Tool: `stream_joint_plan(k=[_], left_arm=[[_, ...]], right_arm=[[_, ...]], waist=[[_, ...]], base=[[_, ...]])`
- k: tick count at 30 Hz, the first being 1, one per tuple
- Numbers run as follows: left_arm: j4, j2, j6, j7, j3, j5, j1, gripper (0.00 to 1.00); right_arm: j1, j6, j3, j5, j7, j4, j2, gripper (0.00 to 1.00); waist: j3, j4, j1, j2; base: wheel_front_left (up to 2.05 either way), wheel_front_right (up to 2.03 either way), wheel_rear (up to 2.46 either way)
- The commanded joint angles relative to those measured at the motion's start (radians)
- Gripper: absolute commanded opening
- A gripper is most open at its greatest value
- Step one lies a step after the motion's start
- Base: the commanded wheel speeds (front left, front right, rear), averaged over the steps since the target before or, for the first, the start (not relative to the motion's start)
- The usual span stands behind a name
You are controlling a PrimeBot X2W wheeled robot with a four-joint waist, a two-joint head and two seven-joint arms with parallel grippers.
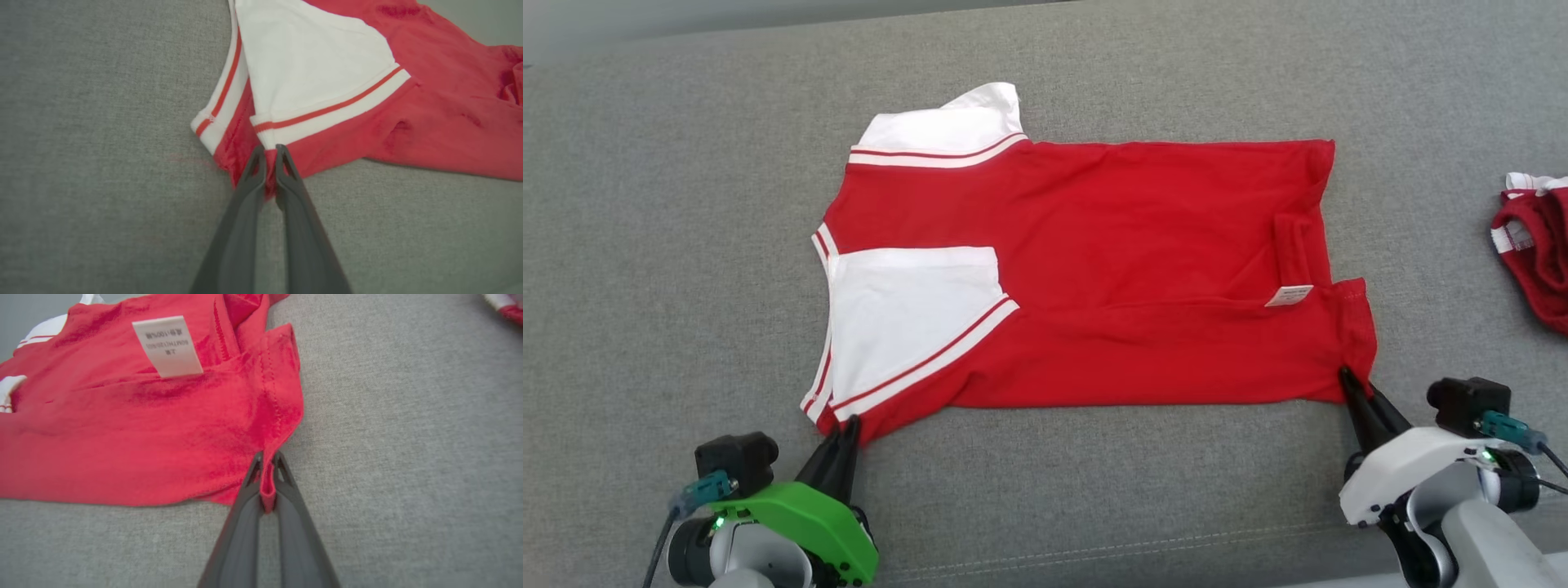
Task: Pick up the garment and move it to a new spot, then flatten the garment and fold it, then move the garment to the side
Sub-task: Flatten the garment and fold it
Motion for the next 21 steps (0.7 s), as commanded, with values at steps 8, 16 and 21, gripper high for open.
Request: stream_joint_plan(k=[8,16,21], left_arm=[[-0.215,0.059,0.083,0.039,-0.002,0.000,0.146,0.00],[-0.314,0.086,0.131,0.031,0.021,0.013,0.182,0.00],[-0.317,0.096,0.138,0.068,0.018,-0.002,0.179,0.00]], right_arm=[[0.161,-0.001,-0.071,0.038,0.079,-0.165,-0.021,0.00],[0.253,-0.001,-0.144,0.009,0.153,-0.309,0.013,0.00],[0.279,-0.001,-0.173,-0.017,0.190,-0.339,0.032,0.00]], waist=[[-0.007,0.031,0.0000,0.0000],[-0.007,0.033,0.0000,0.0000],[-0.008,0.022,0.0000,0.0000]], base=[[0.00,0.00,0.00],[0.00,0.00,0.00],[0.00,0.00,0.00]])
